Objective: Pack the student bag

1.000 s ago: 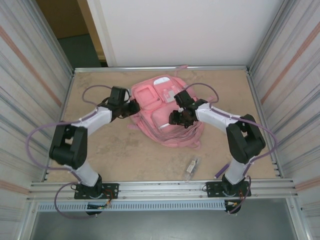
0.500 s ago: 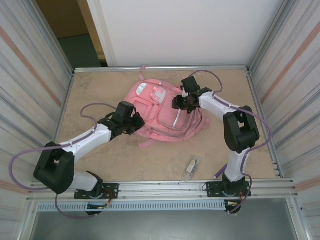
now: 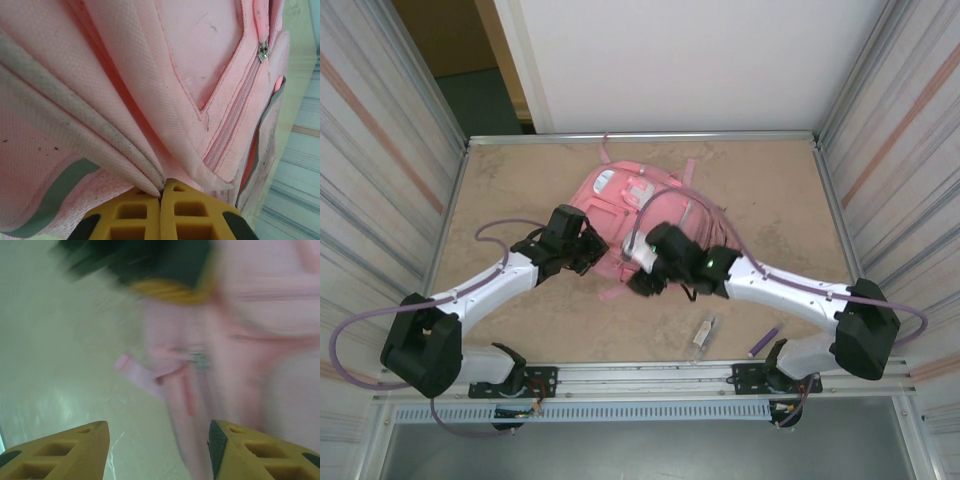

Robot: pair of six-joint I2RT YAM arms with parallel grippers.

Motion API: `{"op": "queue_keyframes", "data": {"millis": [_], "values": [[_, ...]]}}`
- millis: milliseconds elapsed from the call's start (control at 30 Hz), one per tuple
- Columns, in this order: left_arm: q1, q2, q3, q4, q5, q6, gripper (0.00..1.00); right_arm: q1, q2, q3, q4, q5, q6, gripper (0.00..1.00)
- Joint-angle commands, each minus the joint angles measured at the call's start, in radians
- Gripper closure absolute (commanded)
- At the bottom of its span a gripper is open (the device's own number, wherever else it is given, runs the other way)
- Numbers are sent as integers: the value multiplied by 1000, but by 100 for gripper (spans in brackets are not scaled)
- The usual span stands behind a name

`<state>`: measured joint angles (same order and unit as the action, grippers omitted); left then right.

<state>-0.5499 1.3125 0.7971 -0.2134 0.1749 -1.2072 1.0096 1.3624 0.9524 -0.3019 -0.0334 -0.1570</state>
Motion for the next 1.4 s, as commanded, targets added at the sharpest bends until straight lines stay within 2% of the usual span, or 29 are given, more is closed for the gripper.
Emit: {"op": "queue_keyframes", "data": {"millis": [0, 267, 700, 767, 900, 1000, 1067, 1267, 1367], "values": [[-8, -32, 20, 16, 84, -26, 100, 43, -10, -81, 154, -1, -422, 45], [-16, -64, -46, 62, 101, -116, 100, 62, 74, -113, 445, 139, -579, 44], [5, -73, -85, 111, 164, -154, 100, 70, 211, -108, 480, 179, -592, 48], [11, -74, -89, 119, 175, -157, 100, 70, 219, -111, 499, 218, -577, 53], [14, -73, -99, 124, 170, -153, 100, 67, 190, -148, 588, 266, -532, 73], [22, -72, -108, 135, 183, -158, 100, 62, 158, -171, 627, 303, -433, 85], [30, -76, -117, 137, 177, -155, 100, 54, 136, -188, 638, 309, -309, 90], [56, -77, -131, 173, 178, -185, 100, 49, 113, -227, 606, 364, 234, 100], [57, -75, -116, 161, 166, -165, 100, 28, 108, -257, 602, 358, 492, 100]]}}
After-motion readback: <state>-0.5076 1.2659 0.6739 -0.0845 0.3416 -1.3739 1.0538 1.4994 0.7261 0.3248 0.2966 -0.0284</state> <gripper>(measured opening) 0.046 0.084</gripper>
